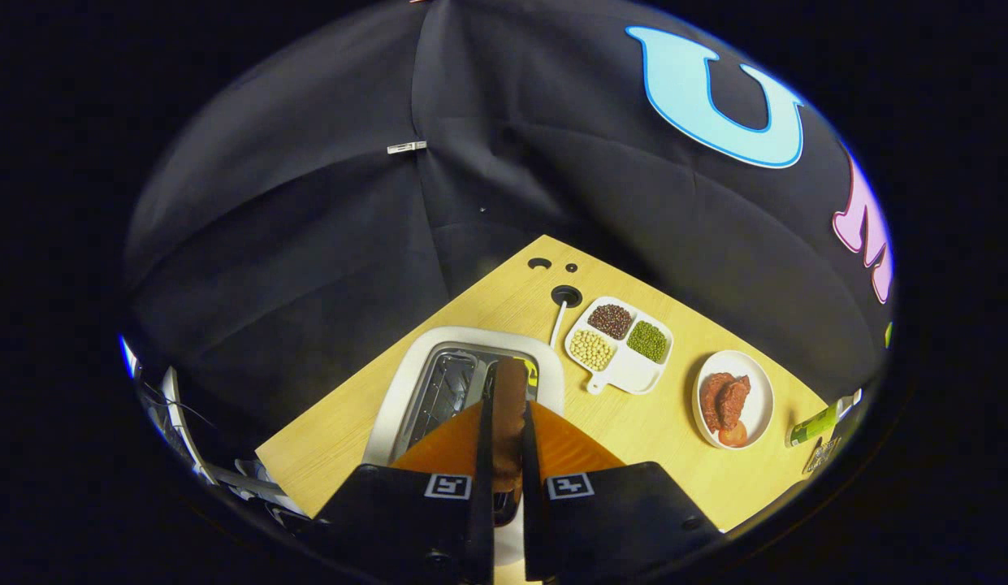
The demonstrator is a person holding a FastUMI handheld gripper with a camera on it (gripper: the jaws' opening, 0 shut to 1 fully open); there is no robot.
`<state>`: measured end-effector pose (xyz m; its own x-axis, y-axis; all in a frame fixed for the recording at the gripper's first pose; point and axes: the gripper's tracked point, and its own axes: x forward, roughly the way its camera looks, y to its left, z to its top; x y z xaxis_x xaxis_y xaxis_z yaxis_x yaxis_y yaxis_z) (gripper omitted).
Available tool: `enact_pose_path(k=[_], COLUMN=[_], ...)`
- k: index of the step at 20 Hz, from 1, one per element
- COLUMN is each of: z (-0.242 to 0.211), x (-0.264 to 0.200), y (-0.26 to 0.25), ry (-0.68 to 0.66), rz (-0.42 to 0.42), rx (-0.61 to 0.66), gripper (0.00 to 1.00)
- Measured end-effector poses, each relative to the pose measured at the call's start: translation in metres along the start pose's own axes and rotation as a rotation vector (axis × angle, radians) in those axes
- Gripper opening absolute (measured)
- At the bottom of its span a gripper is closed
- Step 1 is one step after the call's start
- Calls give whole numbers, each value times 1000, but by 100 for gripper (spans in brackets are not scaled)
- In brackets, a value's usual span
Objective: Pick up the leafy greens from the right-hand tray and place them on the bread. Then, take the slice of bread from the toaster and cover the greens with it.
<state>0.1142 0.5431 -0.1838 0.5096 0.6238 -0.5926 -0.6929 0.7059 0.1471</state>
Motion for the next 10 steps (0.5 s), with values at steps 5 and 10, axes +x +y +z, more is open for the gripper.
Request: enact_pose_path(k=[5, 10], z=[12, 47], x=[-20, -65], y=[3, -7], ry=[-30, -134], rz=[42, 78], rx=[26, 65], gripper=[15, 15])
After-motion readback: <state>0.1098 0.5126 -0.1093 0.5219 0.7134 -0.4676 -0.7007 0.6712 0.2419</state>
